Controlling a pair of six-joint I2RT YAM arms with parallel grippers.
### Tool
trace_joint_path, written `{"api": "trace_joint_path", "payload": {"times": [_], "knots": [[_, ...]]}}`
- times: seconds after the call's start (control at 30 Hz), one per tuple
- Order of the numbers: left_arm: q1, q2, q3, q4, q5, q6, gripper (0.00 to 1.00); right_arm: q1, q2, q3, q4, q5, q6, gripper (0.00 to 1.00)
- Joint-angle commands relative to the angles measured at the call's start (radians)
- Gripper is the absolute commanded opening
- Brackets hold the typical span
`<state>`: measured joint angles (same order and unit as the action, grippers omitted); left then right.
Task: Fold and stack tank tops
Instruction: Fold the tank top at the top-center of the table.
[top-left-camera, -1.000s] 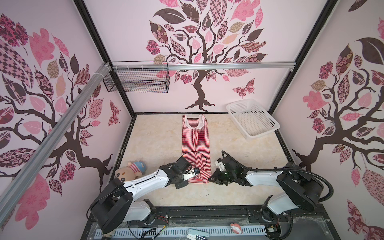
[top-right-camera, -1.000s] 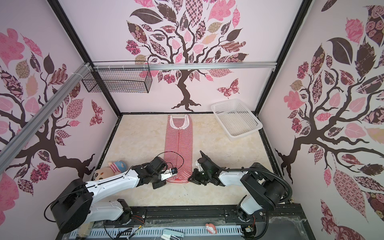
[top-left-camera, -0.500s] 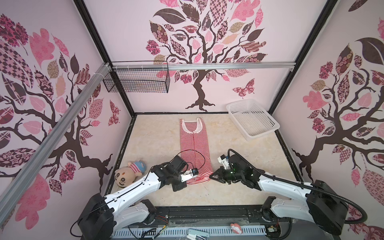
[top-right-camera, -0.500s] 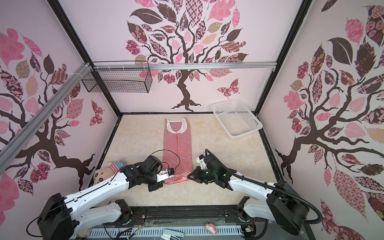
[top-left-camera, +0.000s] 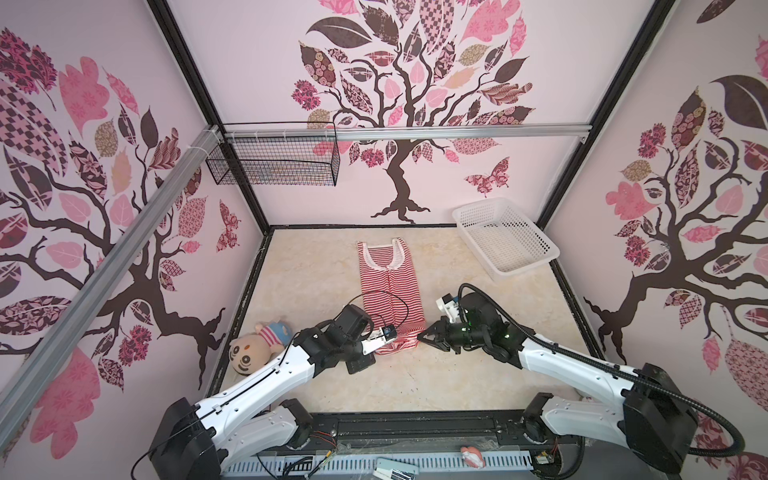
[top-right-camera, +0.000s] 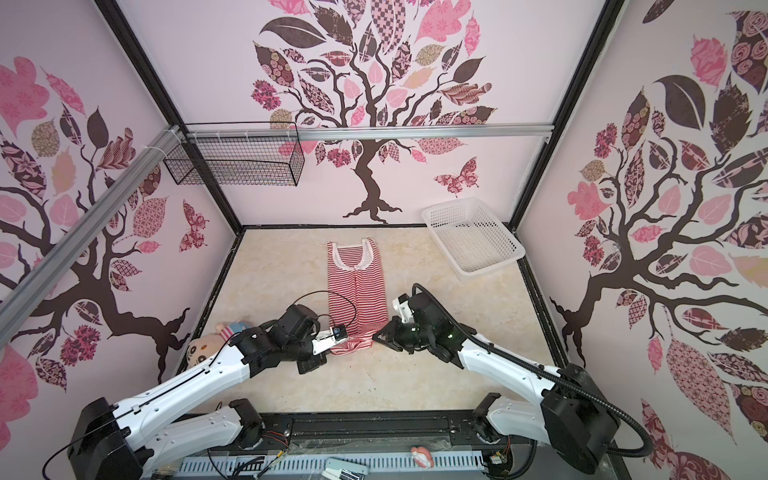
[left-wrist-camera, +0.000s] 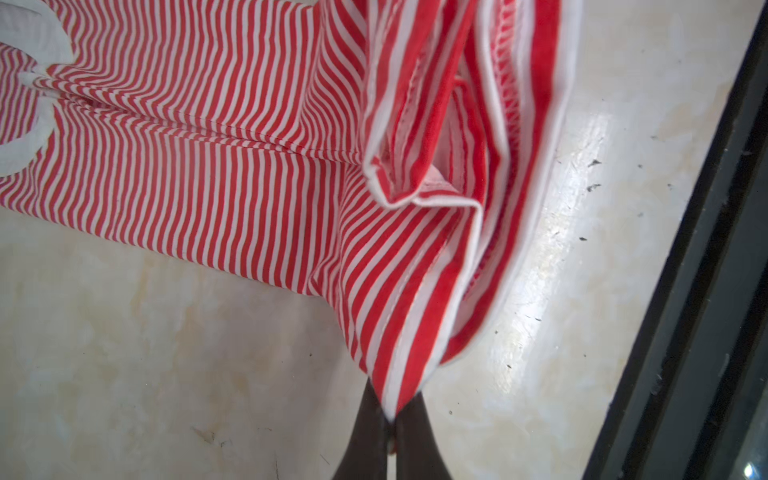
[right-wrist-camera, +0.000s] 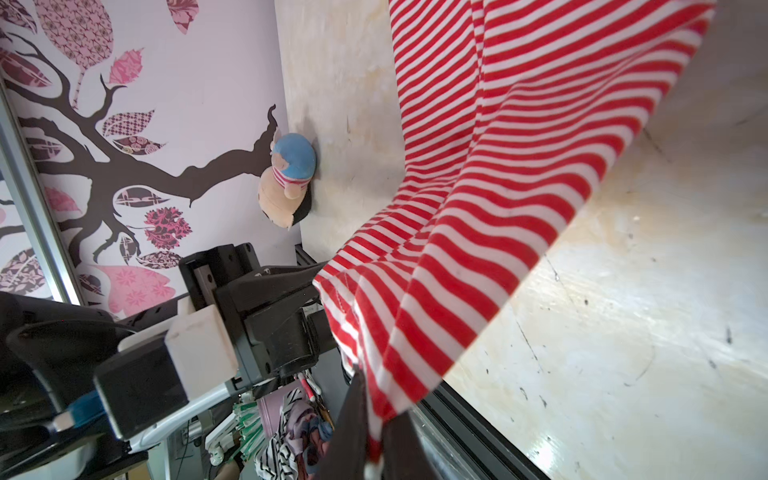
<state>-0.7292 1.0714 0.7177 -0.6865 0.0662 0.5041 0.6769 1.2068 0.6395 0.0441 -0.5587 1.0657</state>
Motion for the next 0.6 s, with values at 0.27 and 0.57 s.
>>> {"api": "trace_joint_path", "payload": {"times": [0.27,0.57], "knots": [[0.133,0.162,0.130,0.165,-0.043,0.034,0.04,-0.097,0.197,0.189,0.003,-0.096,-0.069,0.10],[0.216,0.334,0.233,0.248,-0.076,0.037,0.03,-0.178,0.321,0.306,0.023,-0.145,-0.089,0.10]]}}
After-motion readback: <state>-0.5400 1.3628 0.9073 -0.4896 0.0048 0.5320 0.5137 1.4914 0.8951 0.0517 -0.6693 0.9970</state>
